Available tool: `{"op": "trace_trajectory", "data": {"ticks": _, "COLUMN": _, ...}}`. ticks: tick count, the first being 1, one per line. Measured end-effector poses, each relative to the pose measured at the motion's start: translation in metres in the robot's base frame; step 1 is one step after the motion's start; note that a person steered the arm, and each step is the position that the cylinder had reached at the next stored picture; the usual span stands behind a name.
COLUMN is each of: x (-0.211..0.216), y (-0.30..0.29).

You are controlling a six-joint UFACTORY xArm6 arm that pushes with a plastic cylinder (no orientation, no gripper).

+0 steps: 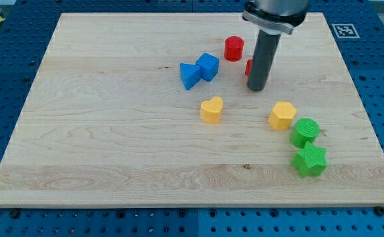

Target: Put the heart at the top of hexagon

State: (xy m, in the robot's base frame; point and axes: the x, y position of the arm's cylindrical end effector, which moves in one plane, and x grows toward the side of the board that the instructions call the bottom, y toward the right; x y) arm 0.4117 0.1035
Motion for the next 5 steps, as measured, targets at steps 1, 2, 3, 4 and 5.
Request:
{"op": "trace_trajectory", "data": {"ticks": 1, "x": 0.000, "y": -0.038}}
{"op": "trace_trajectory", "data": {"ticks": 2, "x": 0.012, "y": -0.073}}
{"op": "trace_trajectory", "data": {"ticks": 3, "x": 0.046, "y": -0.105}}
{"op": "trace_trajectory", "data": {"ticks": 4, "x": 0.073, "y": -0.110}}
{"op": "trace_trajectory", "data": {"ticks": 5, "x": 0.075, "y": -0.074}}
